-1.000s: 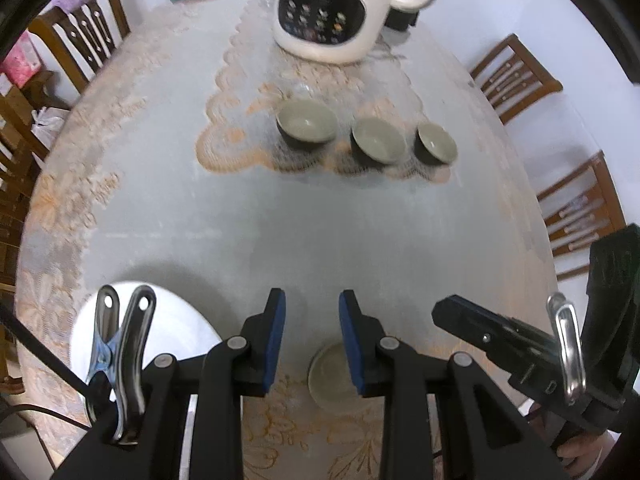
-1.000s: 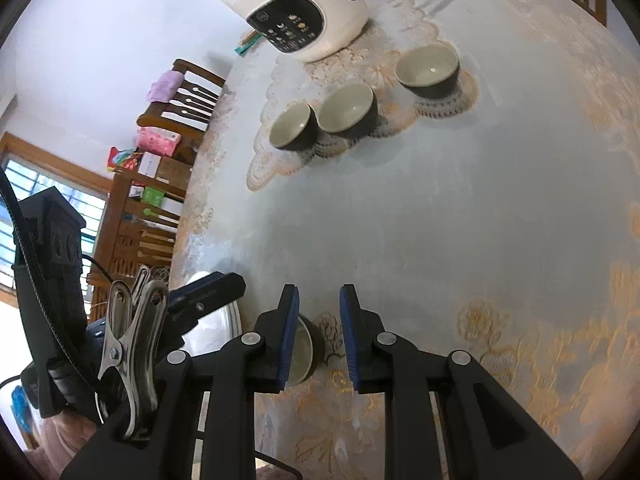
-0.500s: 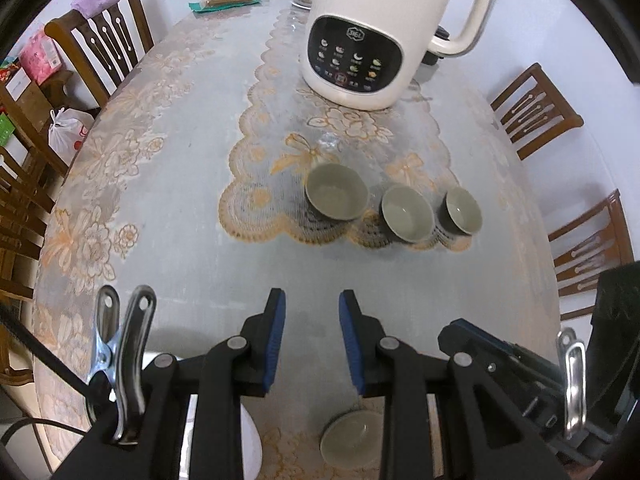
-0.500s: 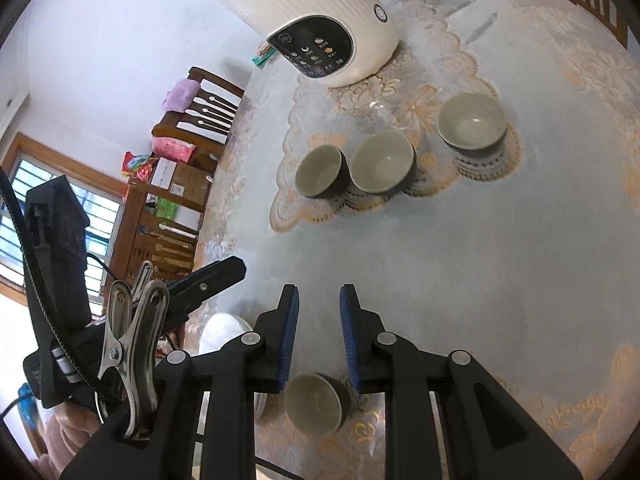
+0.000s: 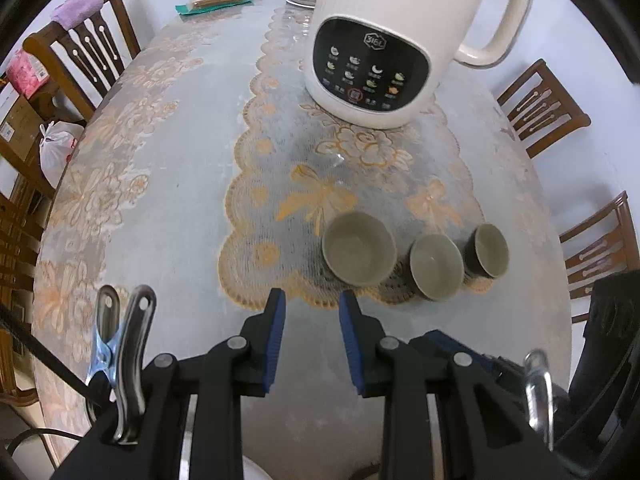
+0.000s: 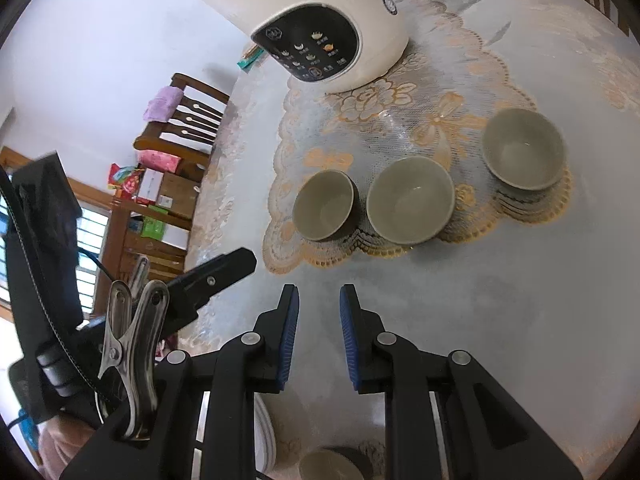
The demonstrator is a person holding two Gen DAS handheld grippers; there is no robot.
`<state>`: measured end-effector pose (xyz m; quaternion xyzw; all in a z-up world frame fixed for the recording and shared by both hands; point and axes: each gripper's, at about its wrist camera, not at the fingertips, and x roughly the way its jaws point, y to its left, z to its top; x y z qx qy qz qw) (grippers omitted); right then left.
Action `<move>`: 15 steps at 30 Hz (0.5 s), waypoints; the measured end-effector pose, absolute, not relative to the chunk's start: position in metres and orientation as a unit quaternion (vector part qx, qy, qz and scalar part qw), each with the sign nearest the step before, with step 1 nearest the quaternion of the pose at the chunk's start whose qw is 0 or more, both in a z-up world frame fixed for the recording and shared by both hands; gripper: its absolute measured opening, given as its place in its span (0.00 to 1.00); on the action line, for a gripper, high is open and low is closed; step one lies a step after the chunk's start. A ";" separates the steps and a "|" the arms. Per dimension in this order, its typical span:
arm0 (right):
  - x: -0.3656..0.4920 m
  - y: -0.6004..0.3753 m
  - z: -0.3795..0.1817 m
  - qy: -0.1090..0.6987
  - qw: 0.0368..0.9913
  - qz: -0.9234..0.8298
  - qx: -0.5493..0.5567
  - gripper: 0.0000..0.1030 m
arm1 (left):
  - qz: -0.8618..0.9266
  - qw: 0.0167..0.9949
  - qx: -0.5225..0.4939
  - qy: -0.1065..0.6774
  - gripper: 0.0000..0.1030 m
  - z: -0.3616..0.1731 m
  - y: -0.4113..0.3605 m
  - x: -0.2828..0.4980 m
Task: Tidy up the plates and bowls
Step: 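Move the left gripper back to the remaining bowls, then close the left gripper on the rim of the next grey-green bowl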
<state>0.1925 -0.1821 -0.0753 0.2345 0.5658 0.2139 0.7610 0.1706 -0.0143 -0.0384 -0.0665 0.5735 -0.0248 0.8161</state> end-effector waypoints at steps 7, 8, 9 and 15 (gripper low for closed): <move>0.202 -0.182 -0.085 0.545 0.768 0.188 0.279 0.22 | -0.044 0.803 -0.078 0.589 0.28 -0.056 -0.009 0.190; 0.203 -0.183 -0.085 0.540 0.771 0.184 0.284 0.22 | -0.045 0.801 -0.080 0.592 0.28 -0.059 -0.008 0.193; 0.205 -0.183 -0.085 0.537 0.772 0.180 0.289 0.22 | -0.047 0.799 -0.082 0.594 0.28 -0.062 -0.007 0.195; 0.217 -0.183 -0.090 0.533 0.772 0.168 0.303 0.22 | -0.052 0.795 -0.083 0.598 0.28 -0.070 -0.002 0.209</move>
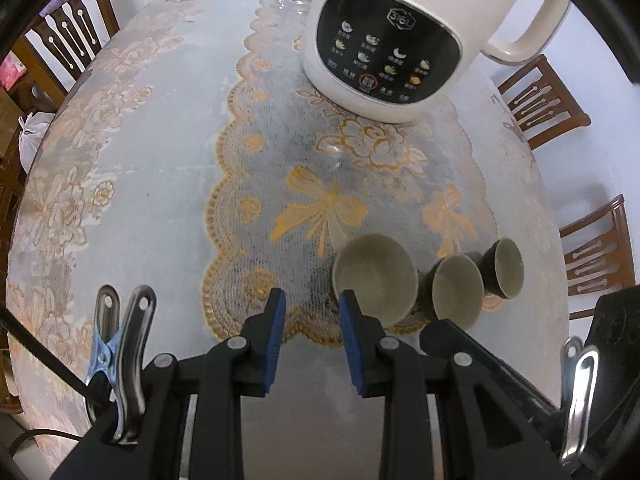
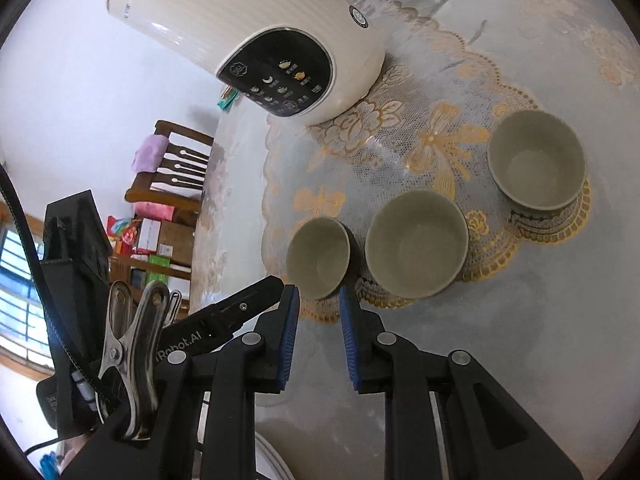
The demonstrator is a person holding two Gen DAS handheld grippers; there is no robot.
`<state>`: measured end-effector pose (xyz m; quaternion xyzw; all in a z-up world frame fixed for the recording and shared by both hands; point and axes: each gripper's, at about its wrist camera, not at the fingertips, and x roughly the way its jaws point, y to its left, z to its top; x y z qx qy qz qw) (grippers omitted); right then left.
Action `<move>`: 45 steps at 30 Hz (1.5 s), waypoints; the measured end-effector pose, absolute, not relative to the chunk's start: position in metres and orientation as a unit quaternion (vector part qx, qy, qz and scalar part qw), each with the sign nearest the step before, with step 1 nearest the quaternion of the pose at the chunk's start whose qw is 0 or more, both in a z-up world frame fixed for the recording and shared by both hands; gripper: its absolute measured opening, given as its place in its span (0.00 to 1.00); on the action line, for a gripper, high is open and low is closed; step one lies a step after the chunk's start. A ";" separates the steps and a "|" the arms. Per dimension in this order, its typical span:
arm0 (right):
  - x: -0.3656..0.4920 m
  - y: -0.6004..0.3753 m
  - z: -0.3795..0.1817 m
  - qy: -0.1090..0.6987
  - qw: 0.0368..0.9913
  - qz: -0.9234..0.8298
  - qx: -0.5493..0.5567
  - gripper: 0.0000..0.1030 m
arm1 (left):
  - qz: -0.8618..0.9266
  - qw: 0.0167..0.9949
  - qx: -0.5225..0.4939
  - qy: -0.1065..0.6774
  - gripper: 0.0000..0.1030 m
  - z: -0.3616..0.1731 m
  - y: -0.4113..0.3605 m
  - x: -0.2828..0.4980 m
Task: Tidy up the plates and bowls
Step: 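Close the left gripper on the rim of the next grey-green bowl, then lift the bowl with the left gripper and carry it to the placed bowl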
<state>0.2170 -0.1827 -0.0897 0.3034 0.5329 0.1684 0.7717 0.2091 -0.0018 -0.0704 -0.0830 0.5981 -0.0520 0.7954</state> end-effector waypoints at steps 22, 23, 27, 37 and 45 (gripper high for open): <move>0.232 -0.168 -0.111 0.554 0.777 0.134 0.268 0.21 | -0.118 0.792 -0.055 0.596 0.11 -0.089 -0.012 0.223; 0.232 -0.168 -0.111 0.554 0.777 0.135 0.265 0.21 | -0.122 0.792 -0.057 0.596 0.10 -0.090 -0.012 0.223; 0.232 -0.162 -0.106 0.551 0.784 0.138 0.251 0.17 | -0.132 0.791 -0.058 0.595 0.07 -0.088 -0.012 0.221; 0.221 -0.168 -0.090 0.542 0.791 0.148 0.243 0.17 | -0.134 0.806 -0.050 0.574 0.07 -0.063 -0.019 0.203; 0.205 -0.177 -0.060 0.521 0.799 0.174 0.247 0.17 | -0.123 0.826 -0.040 0.549 0.08 -0.029 -0.029 0.180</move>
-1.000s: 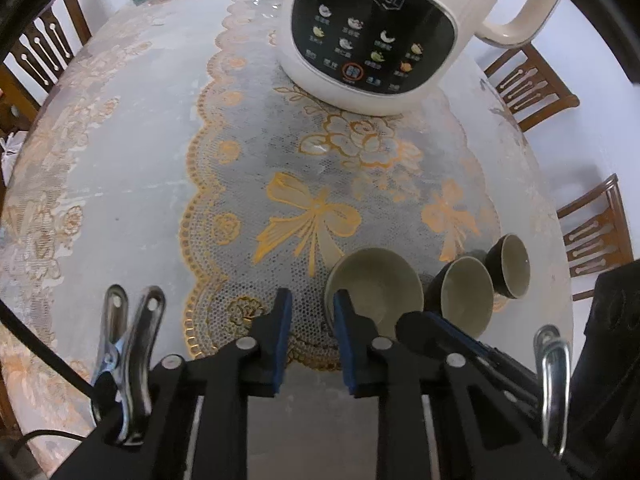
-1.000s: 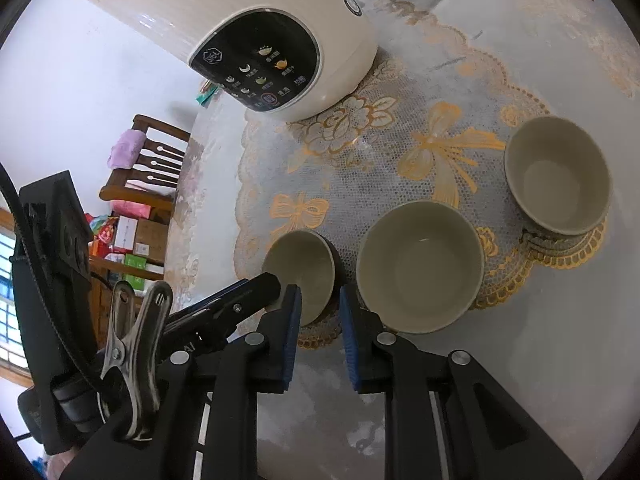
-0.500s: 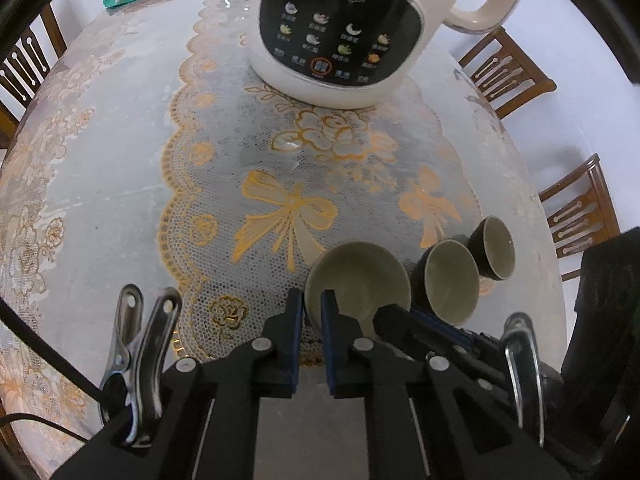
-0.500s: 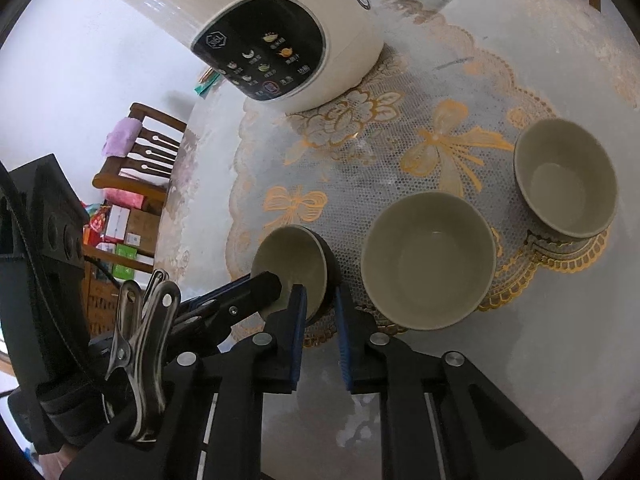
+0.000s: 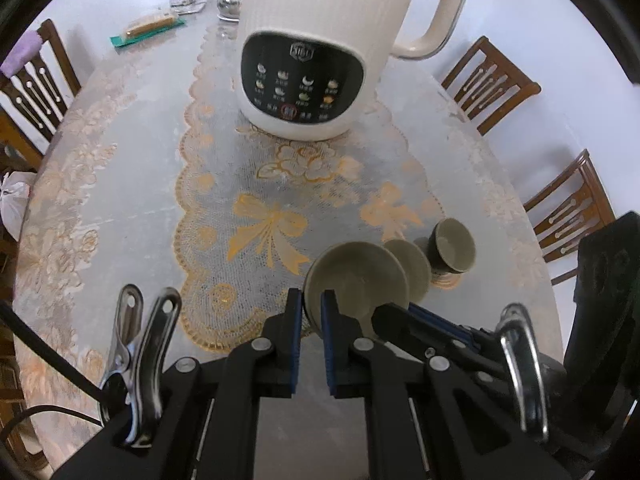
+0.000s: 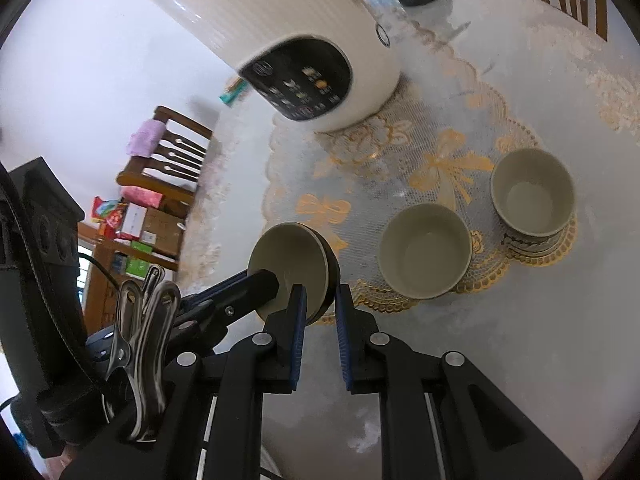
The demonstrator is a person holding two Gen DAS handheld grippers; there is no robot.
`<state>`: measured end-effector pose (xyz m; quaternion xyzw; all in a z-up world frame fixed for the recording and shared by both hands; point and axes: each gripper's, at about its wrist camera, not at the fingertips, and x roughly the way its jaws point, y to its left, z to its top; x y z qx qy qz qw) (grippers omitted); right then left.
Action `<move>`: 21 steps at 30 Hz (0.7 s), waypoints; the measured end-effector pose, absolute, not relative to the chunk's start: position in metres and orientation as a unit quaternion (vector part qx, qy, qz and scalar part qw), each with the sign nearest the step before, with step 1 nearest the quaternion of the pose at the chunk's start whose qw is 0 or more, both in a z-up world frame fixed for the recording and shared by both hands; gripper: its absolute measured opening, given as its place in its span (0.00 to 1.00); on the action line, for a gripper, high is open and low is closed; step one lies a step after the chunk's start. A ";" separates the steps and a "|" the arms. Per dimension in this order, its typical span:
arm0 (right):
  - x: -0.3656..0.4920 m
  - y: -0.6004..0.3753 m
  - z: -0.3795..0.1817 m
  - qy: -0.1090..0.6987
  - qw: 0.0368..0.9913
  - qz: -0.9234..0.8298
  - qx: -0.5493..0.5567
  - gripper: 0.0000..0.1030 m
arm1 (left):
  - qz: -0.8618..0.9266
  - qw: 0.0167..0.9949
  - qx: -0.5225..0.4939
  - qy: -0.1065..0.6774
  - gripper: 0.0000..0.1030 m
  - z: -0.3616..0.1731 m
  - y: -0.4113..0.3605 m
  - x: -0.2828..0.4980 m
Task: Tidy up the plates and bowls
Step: 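Lift the bowl with the left gripper and carry it to the placed bowl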
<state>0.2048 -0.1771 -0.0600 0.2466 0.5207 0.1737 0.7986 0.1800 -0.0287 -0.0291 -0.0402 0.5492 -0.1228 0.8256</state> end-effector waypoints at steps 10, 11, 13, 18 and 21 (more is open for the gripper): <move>0.180 -0.193 -0.021 0.501 0.805 0.214 0.237 0.17 | -0.099 0.848 -0.033 0.519 0.08 0.011 -0.046 0.140; 0.176 -0.196 -0.017 0.500 0.804 0.219 0.236 0.17 | -0.096 0.849 -0.033 0.519 0.08 0.014 -0.047 0.135; 0.169 -0.199 -0.013 0.501 0.801 0.228 0.236 0.17 | -0.089 0.850 -0.035 0.518 0.08 0.018 -0.050 0.126; 0.147 -0.206 -0.006 0.509 0.793 0.250 0.224 0.17 | -0.070 0.851 -0.041 0.518 0.08 0.024 -0.055 0.097; 0.133 -0.210 -0.005 0.516 0.786 0.265 0.213 0.17 | -0.057 0.849 -0.047 0.523 0.09 0.023 -0.060 0.076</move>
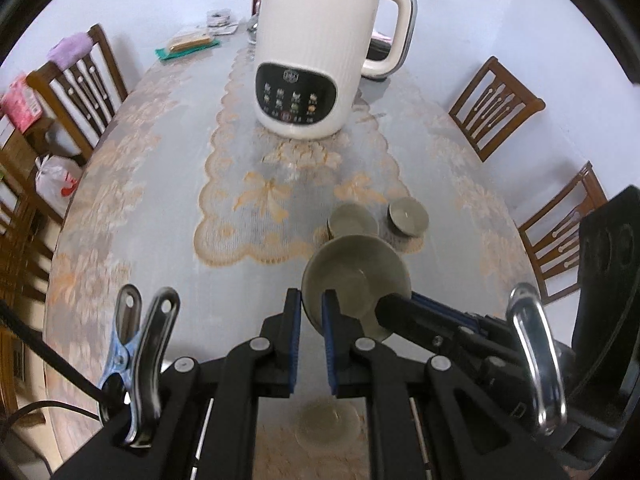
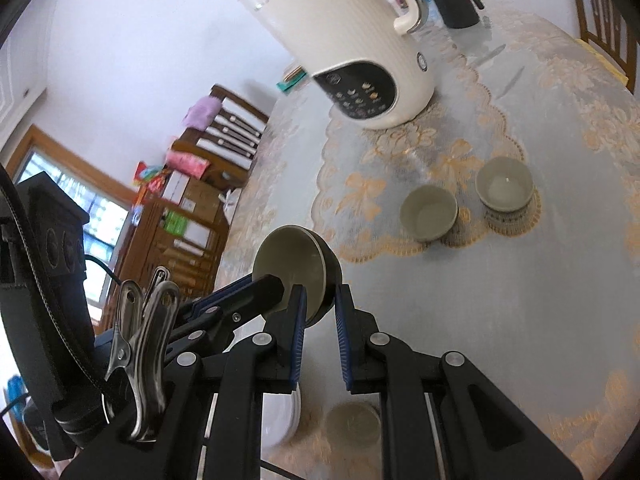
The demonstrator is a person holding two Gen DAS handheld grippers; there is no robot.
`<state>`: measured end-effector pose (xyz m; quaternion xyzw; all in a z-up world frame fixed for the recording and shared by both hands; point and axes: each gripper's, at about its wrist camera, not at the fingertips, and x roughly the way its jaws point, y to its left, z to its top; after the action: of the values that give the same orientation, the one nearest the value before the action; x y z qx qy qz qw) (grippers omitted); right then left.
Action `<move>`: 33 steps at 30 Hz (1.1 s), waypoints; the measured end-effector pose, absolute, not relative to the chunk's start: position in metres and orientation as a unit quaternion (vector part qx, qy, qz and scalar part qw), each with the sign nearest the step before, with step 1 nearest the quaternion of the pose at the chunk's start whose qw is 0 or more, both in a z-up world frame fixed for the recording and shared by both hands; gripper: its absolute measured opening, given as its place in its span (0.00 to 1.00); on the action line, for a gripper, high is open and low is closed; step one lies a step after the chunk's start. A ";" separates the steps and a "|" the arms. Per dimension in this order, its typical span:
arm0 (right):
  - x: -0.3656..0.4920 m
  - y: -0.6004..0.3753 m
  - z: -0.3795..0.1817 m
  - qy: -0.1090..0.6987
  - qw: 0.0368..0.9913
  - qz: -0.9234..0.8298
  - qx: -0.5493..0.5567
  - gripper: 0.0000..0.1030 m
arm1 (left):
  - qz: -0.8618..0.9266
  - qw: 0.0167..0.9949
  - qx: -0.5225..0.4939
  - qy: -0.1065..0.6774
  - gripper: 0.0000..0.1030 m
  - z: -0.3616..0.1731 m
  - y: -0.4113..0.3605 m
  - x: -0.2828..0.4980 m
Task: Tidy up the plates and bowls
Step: 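Lift the bowl with the left gripper and carry it to the placed bowl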
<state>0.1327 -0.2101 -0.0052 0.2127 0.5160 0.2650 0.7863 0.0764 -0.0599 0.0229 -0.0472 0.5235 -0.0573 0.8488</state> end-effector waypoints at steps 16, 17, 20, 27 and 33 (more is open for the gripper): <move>0.077 -0.222 -0.039 0.580 0.739 0.302 0.161 0.17 | -0.008 0.816 -0.083 0.572 0.12 -0.016 -0.075 -0.002; 0.076 -0.222 -0.043 0.584 0.736 0.302 0.162 0.17 | -0.008 0.814 -0.086 0.575 0.12 -0.019 -0.075 -0.004; 0.074 -0.223 -0.054 0.593 0.730 0.300 0.161 0.17 | -0.005 0.808 -0.094 0.581 0.12 -0.030 -0.074 -0.007; 0.077 -0.217 -0.079 0.619 0.712 0.294 0.156 0.17 | 0.003 0.795 -0.109 0.597 0.11 -0.053 -0.068 -0.008; 0.078 -0.212 -0.084 0.622 0.709 0.296 0.151 0.17 | 0.006 0.794 -0.107 0.598 0.11 -0.059 -0.066 -0.008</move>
<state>0.0784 -0.2119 -0.0838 0.1510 0.6219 0.2955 0.7093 -0.0079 -0.0664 -0.0594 -0.1074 0.5981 0.0063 0.7941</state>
